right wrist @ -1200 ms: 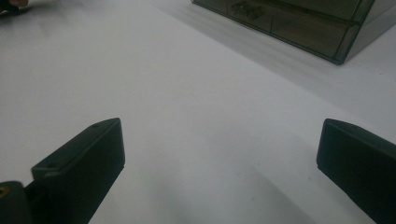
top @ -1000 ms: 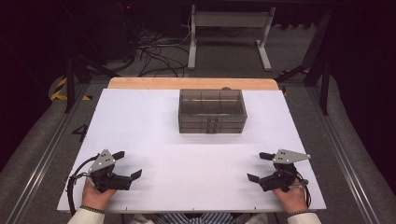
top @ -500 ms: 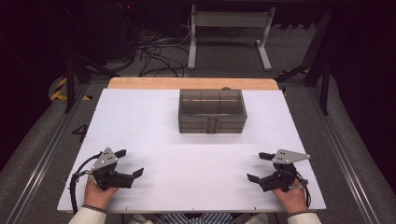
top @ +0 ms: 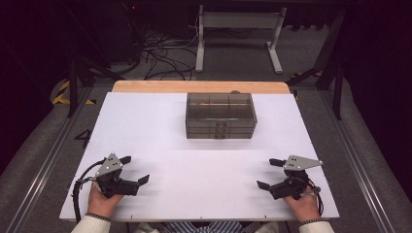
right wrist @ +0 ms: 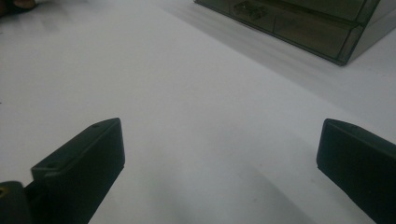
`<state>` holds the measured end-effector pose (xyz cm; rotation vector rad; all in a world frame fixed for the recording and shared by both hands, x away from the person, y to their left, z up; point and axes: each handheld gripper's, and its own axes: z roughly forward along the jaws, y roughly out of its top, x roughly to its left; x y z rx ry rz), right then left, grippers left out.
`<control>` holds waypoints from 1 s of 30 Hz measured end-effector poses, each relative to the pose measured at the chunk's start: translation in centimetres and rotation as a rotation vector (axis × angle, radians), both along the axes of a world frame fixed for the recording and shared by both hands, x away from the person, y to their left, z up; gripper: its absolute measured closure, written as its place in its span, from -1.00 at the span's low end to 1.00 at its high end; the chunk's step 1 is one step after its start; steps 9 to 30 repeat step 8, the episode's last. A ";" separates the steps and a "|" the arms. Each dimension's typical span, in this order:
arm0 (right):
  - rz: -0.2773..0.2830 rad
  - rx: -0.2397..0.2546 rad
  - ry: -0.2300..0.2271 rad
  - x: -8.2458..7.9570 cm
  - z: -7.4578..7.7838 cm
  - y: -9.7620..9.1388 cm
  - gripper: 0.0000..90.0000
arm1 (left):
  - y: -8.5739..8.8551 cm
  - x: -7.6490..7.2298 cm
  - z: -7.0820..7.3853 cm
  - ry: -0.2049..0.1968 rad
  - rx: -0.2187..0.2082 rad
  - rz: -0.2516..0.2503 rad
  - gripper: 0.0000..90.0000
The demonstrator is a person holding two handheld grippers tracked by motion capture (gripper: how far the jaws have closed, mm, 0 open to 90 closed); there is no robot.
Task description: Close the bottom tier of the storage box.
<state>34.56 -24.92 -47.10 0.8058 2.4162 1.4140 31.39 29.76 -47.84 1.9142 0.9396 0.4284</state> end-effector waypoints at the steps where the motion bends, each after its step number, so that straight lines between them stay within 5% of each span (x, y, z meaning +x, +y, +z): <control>1: 0.000 0.000 0.000 0.0 0.0 0.0 -0.96 | 0.0 0.0 0.0 -0.003 0.000 0.002 -0.98; 30: -0.001 0.005 0.002 0.0 0.0 0.0 -0.96 | 0.0 0.0 0.0 0.000 -0.003 0.005 -0.98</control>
